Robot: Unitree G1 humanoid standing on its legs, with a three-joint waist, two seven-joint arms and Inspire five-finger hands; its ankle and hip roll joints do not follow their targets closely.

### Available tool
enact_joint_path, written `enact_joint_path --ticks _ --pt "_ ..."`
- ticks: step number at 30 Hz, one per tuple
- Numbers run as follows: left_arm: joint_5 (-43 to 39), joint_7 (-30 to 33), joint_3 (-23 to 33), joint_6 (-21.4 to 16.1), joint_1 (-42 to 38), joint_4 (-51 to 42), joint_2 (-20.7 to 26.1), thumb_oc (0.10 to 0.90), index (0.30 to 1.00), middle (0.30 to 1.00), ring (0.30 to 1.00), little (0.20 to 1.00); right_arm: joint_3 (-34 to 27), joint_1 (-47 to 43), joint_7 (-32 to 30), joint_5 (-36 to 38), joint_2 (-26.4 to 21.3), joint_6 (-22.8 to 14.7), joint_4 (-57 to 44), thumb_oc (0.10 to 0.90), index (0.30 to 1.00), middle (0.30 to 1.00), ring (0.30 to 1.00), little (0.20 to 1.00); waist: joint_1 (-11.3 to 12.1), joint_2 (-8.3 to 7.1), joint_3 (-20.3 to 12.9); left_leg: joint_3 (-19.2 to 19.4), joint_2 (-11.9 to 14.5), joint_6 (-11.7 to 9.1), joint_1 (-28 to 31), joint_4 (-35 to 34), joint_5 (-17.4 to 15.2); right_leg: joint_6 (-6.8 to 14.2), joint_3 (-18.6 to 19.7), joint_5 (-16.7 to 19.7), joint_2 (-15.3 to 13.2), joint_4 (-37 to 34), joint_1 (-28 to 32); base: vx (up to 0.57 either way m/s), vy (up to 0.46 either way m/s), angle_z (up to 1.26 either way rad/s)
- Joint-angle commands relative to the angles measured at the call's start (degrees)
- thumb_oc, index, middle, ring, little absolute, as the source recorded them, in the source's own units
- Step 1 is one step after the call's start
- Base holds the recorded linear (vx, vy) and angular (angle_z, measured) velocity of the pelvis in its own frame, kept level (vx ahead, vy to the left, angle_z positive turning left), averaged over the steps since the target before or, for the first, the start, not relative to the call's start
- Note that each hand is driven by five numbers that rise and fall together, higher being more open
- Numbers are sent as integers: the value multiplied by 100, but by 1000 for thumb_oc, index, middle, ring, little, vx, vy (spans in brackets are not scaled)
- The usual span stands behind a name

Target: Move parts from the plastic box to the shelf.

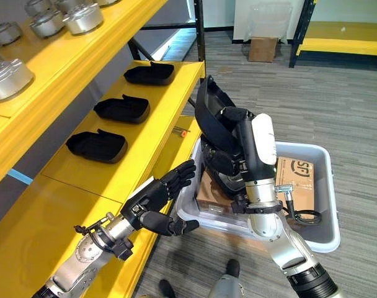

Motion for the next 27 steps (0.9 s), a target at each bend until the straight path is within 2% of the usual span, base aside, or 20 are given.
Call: enact_joint_path --ticks 1,6,9,10,12,13,17,22,27 --pt "-5 163 298 -735 -100 -958 299 900 1000 1000 1000 1000 -46 -1253 -150 -325 62 -681 -498 400 300 300 300 300 37 -346 -303 247 -160 223 355 337 -1166 -60 -84 -900 463 -541 742 -79 79 20" --pt "-132 180 530 -777 84 -968 421 900 1000 1000 1000 1000 38 -1304 56 -499 -17 -764 -519 400 300 300 300 300 206 -414 -326 84 -217 274 344 285 -1164 -16 -113 -939 477 -484 821 -67 54 13" --pt "-321 -373 692 -734 191 -1019 616 900 1000 1000 1000 1000 -108 -1065 -164 -1022 -234 -509 -709 400 300 300 300 300 233 -461 -301 -640 -359 384 296 191 -1167 196 762 -947 379 -222 743 -58 -61 51" --pt "-362 -618 694 -687 175 -1048 695 900 1000 1000 1000 1000 -199 -940 -259 -1091 -293 -387 -754 400 300 300 300 300 200 -480 -266 -775 -379 416 252 190 -1068 233 1045 -794 316 -171 660 -92 -145 120" --pt "-601 -882 724 -615 153 -1169 895 900 1000 1000 1000 1000 -389 -702 -411 -1169 -423 -413 -791 400 300 300 300 300 149 -515 -265 -1148 -399 403 270 137 -1051 371 1557 -658 238 -236 644 -61 -190 191" --pt "-701 -989 804 -607 165 -1241 998 900 1000 1000 1000 1000 -469 -614 -487 -1190 -478 -481 -785 400 300 300 300 300 177 -532 -270 -1282 -379 362 279 79 -1029 448 1671 -593 235 -366 672 -42 -202 177" --pt "-973 -905 1139 -469 338 -1493 1112 900 1000 1000 1000 1000 -545 -510 -409 -1070 -561 -786 -908 400 300 300 300 300 275 -538 -298 -1468 -237 219 338 -104 -858 534 1601 -518 217 -597 801 -22 -154 98" --pt "-944 -834 1173 -370 361 -1461 1074 900 1000 1000 1000 1000 -368 -629 -270 -1021 -665 -958 -877 400 300 300 300 300 370 -562 -369 -1576 -80 75 375 -228 -710 460 1421 -657 284 -617 954 -2 -125 24" --pt "-1050 -739 1236 -502 471 -1411 1170 900 1000 1000 1000 1000 -116 -1048 -379 -1317 -959 -930 -865 400 300 300 300 300 508 -585 -354 -1704 70 -45 247 -118 -632 302 1249 -893 362 -457 1017 -50 -125 9"
